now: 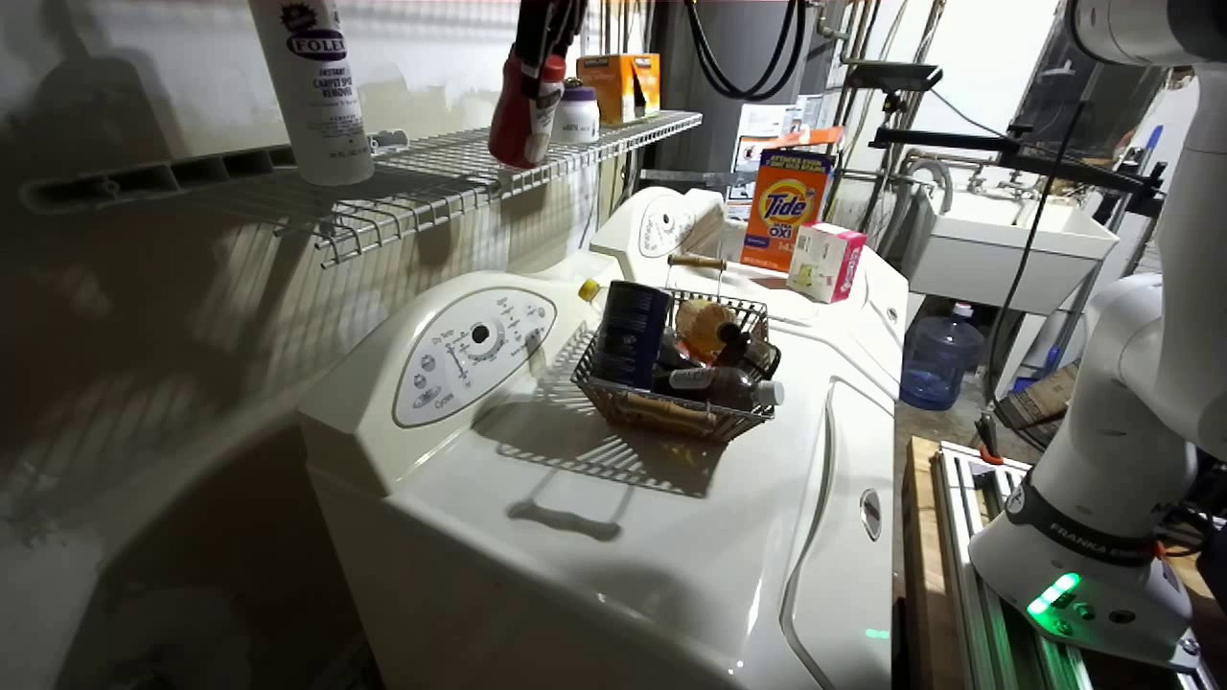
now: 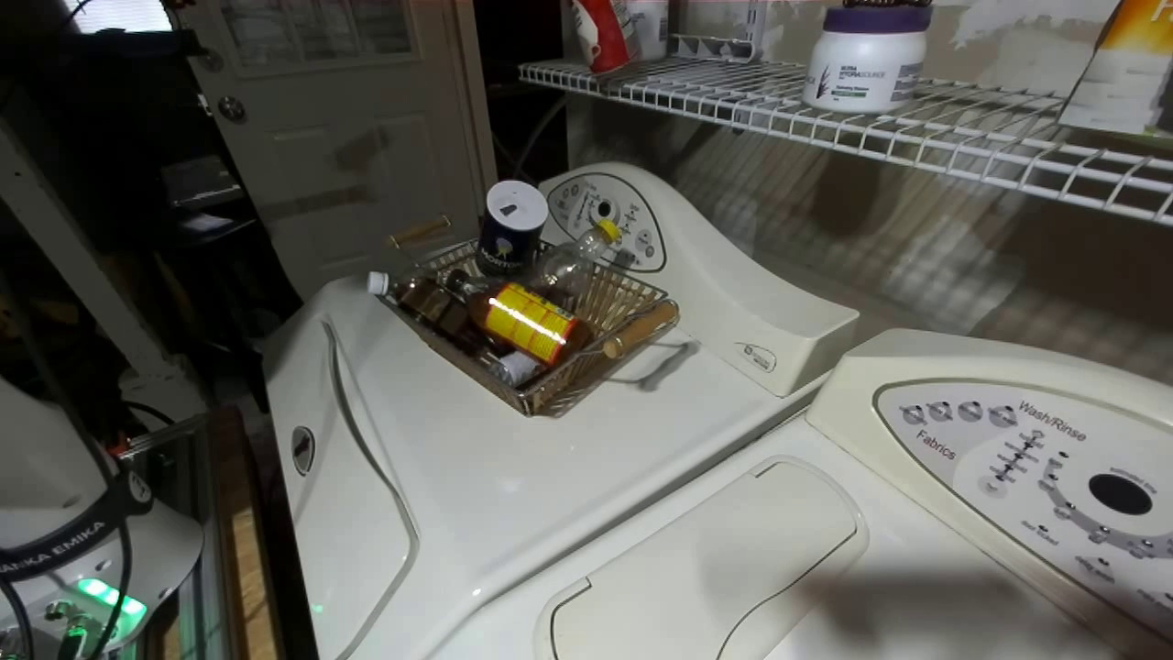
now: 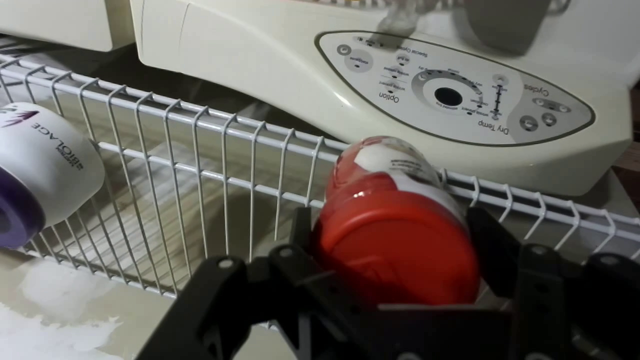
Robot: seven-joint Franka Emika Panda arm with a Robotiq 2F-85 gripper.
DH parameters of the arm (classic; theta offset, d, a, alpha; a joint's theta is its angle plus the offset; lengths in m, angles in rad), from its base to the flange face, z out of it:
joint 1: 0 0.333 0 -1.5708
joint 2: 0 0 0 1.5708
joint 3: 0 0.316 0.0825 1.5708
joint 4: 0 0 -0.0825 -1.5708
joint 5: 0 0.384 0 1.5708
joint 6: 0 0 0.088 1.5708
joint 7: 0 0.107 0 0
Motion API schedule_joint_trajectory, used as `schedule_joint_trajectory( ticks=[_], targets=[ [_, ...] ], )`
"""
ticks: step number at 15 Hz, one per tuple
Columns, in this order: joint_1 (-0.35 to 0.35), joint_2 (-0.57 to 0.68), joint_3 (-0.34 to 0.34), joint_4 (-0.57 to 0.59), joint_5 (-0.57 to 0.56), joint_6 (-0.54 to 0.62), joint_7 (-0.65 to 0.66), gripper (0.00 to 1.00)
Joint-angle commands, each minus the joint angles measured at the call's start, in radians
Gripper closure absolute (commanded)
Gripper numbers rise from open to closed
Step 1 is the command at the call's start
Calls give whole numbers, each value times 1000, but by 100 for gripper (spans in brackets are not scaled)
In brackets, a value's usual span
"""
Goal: Pick up the red and white bottle from the tray and put it on the shelf
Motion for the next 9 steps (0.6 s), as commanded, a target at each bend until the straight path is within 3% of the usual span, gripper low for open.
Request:
schedule_joint_trajectory(
  ticks=[1,9],
  targets=[
    [-7,37,2,56,20,-14,-31,48],
    [20,160,-8,260,3,-134,-114,48]
  ],
)
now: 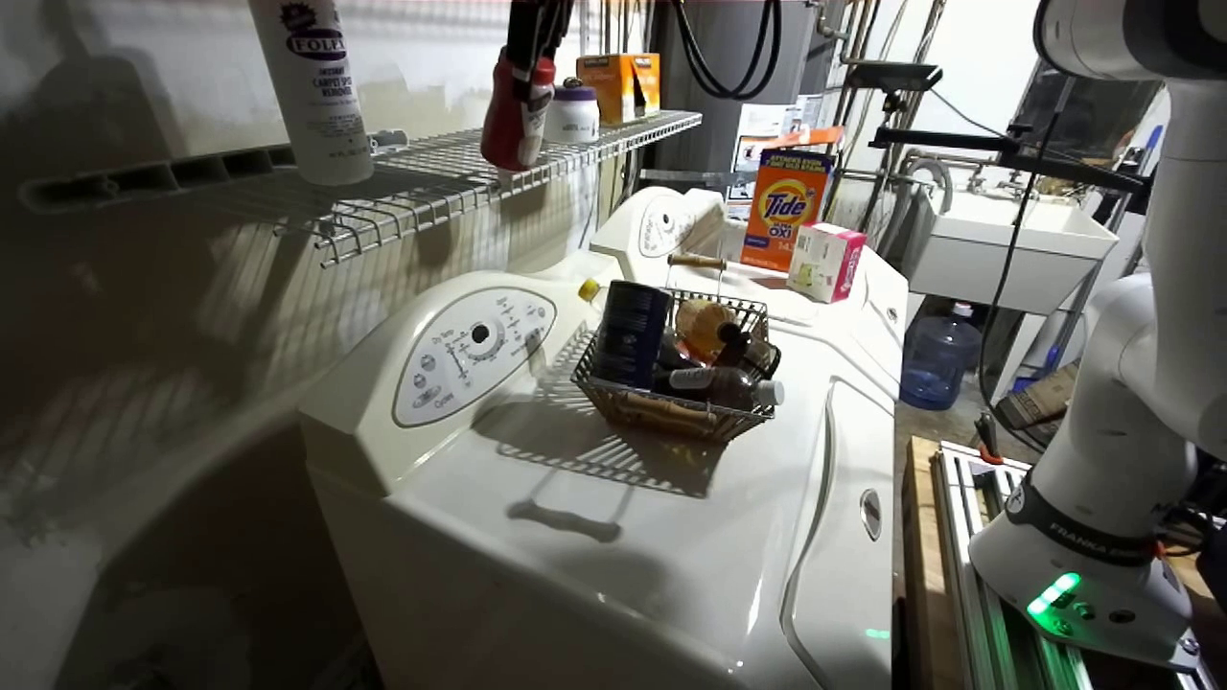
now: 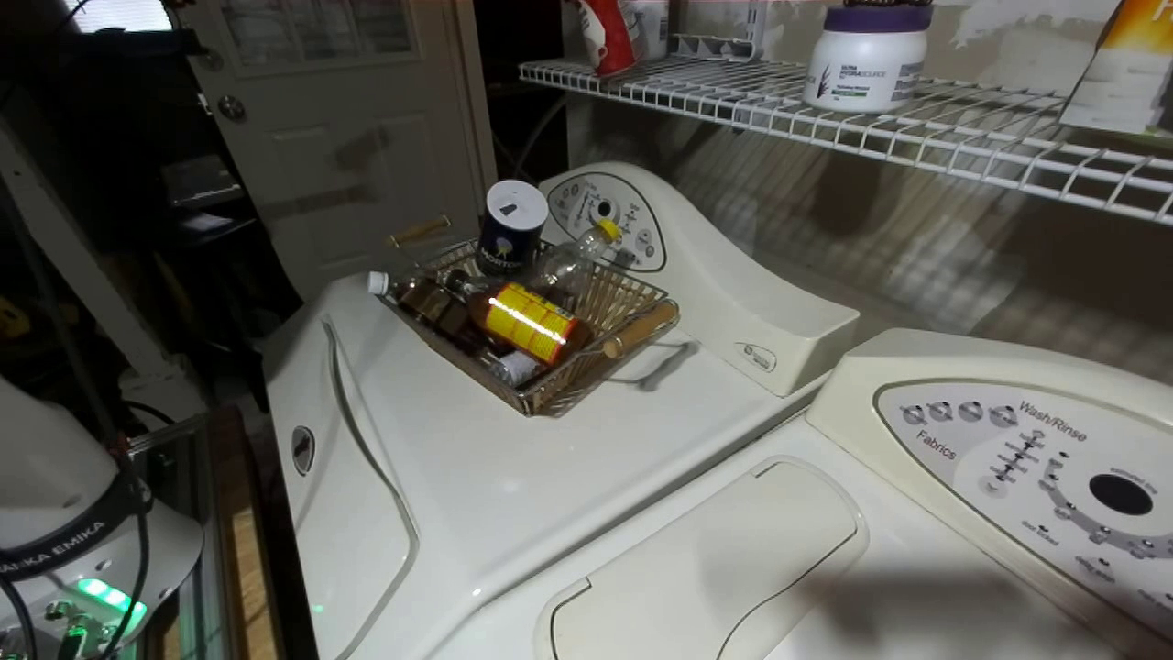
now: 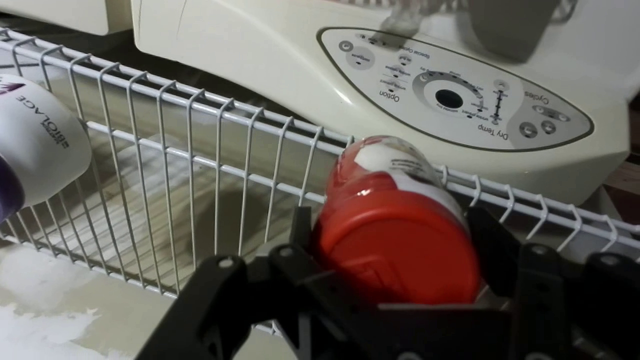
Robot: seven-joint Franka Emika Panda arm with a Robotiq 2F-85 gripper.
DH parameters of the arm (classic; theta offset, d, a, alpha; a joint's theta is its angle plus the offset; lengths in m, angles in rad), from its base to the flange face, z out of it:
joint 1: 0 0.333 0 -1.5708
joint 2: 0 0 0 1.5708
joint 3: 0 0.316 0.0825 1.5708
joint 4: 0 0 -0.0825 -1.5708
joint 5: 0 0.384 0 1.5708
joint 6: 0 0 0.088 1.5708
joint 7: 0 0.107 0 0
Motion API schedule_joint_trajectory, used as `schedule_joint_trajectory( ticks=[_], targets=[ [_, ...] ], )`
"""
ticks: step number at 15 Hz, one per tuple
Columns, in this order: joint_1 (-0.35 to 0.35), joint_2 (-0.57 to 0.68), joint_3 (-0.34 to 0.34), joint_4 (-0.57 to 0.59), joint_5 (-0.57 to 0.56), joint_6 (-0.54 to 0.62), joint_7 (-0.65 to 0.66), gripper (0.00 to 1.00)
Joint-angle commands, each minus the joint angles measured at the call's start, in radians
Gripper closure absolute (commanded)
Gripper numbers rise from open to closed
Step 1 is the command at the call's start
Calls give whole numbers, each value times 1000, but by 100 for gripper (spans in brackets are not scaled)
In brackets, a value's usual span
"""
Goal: Pick up the red and white bottle from the tray and put it on the shelf
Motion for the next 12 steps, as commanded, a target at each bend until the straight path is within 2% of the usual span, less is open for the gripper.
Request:
schedule_joint_trajectory(
  ticks=[1,12],
  targets=[
    [19,109,-11,186,-2,-95,-60,48],
    [45,297,-36,453,-5,-181,-140,48]
  ],
)
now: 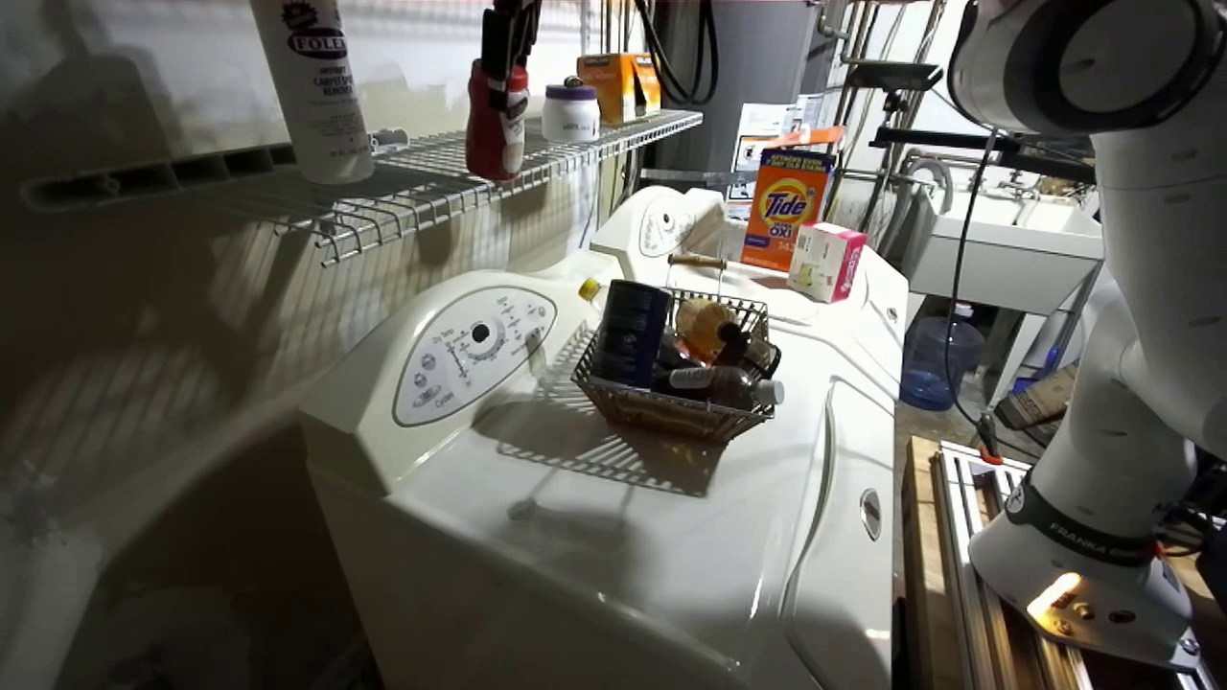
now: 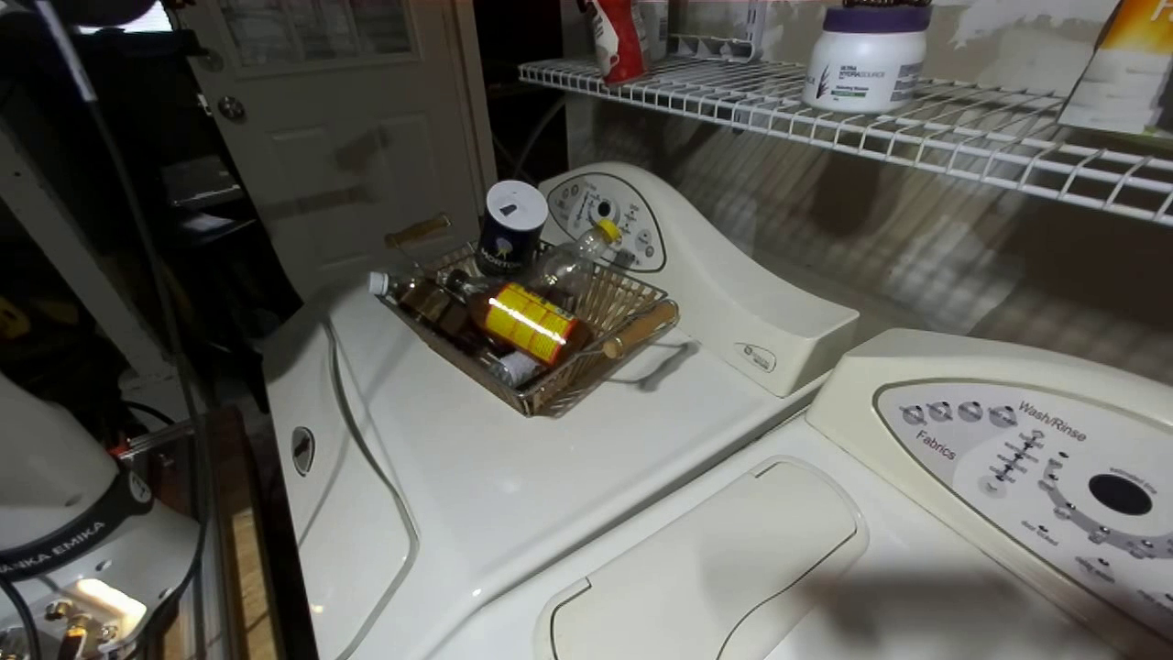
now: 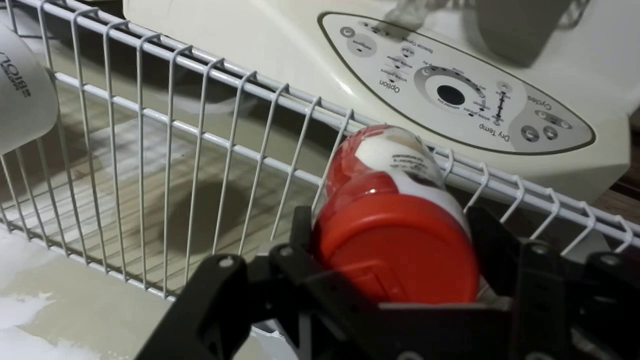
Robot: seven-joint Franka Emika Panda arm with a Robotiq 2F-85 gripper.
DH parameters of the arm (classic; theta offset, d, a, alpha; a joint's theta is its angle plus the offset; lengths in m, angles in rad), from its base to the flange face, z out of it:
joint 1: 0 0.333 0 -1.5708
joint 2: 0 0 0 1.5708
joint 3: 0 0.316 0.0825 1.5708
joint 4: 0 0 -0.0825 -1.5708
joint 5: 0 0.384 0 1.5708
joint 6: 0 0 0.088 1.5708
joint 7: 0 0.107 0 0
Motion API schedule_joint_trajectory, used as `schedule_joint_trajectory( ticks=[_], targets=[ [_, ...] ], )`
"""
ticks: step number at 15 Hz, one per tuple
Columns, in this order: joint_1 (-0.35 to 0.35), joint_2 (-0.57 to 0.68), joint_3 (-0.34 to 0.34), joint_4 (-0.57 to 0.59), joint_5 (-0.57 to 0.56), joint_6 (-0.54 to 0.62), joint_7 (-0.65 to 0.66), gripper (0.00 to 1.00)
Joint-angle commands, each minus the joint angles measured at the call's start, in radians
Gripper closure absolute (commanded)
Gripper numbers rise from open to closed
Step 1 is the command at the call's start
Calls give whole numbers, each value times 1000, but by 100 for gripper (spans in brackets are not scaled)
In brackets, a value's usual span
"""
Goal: Pick up the red and white bottle from the tray and put it on the shelf
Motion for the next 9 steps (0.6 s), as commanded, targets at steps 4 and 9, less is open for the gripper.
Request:
schedule_joint_trajectory(
  ticks=[4,9],
  targets=[
    [21,125,-35,204,-1,-56,-37,48],
    [3,157,-20,228,-14,-39,-29,0]
  ],
)
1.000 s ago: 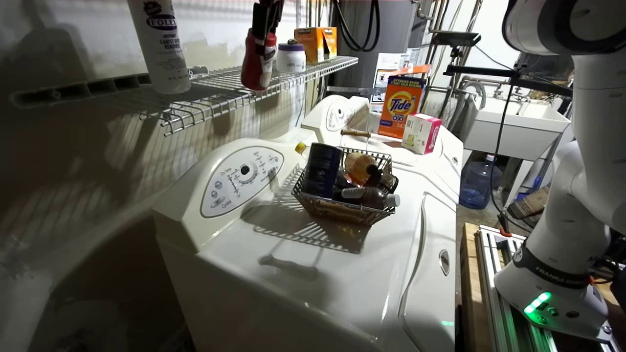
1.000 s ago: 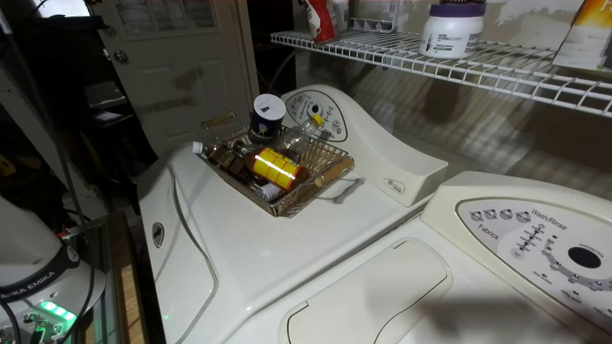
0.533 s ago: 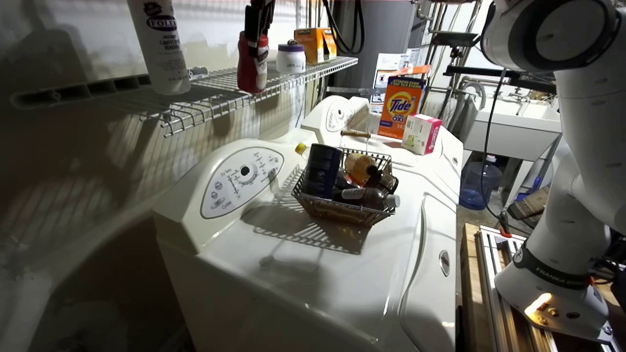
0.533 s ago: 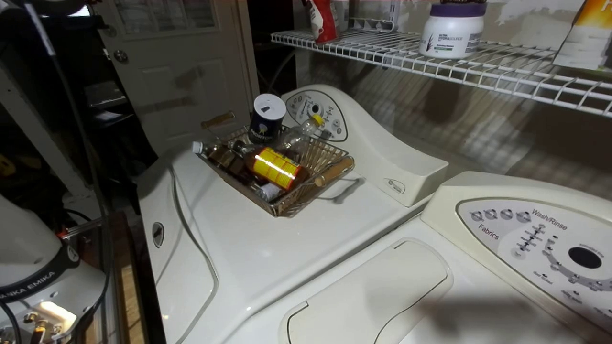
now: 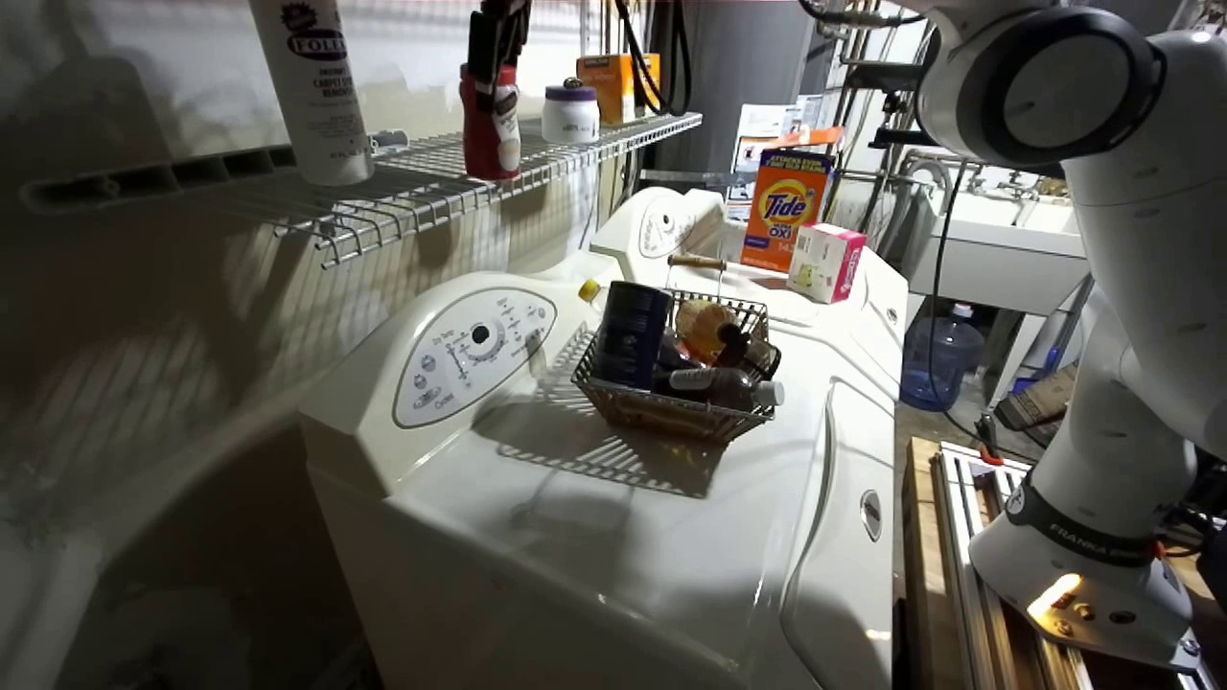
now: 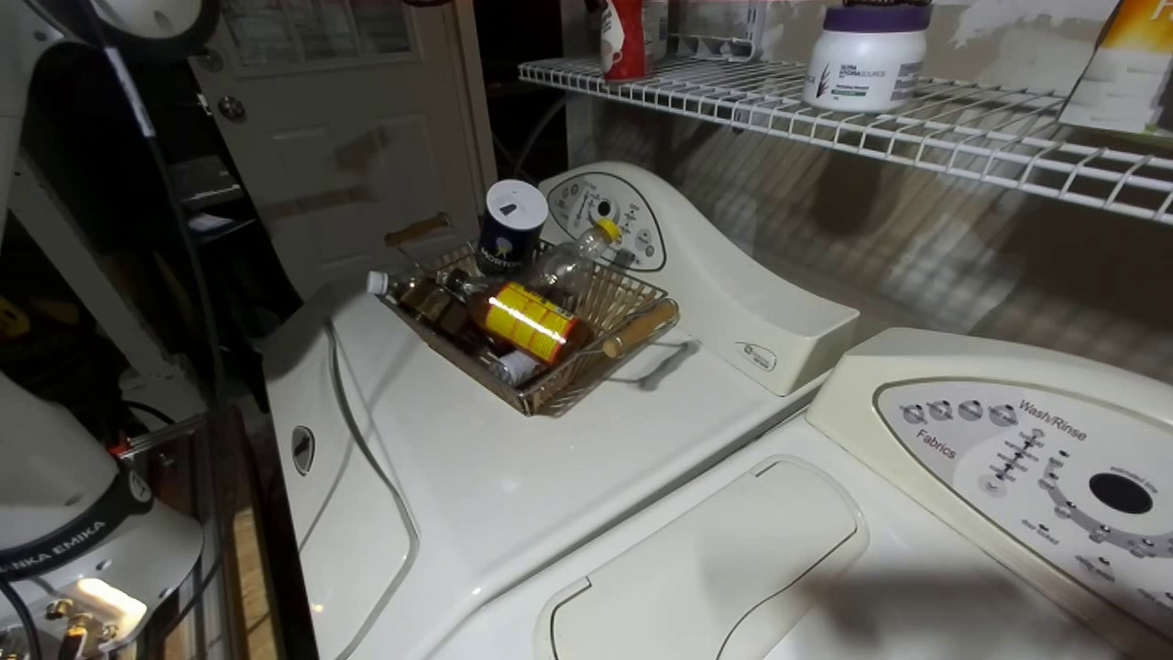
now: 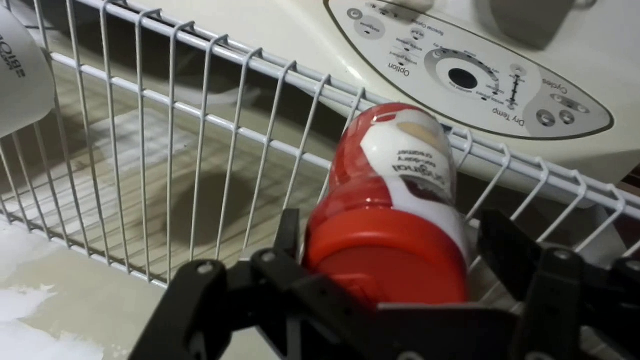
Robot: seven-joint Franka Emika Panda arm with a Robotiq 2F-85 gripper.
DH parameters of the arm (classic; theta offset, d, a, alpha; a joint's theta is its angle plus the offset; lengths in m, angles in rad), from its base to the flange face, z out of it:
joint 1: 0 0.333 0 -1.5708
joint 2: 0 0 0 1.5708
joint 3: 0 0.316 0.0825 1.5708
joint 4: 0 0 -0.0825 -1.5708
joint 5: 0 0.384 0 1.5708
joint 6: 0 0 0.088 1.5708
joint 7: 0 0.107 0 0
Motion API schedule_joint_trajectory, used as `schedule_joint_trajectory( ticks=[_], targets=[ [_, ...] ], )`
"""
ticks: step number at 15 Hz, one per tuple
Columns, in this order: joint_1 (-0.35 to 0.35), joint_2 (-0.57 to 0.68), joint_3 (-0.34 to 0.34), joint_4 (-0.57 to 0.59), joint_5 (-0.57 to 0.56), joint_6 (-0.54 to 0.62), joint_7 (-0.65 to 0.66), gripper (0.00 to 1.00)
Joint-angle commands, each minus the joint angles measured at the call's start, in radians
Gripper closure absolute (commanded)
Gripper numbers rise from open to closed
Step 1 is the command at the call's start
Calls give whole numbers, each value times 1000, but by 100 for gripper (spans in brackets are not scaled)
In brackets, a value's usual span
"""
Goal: Pick up the red and white bottle from the tray and put it on the shelf
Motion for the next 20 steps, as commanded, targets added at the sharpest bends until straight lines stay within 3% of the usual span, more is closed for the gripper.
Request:
schedule_joint_trajectory(
  ticks=[1,9,10,14,20],
  targets=[
    [-4,67,-13,88,-11,-10,-20,0],
    [-19,82,-10,106,9,-24,-7,0],
    [-21,82,-8,107,13,-23,-5,25],
    [-23,83,-6,114,21,-23,-1,47],
    [-32,92,-2,126,30,0,16,49]
  ],
)
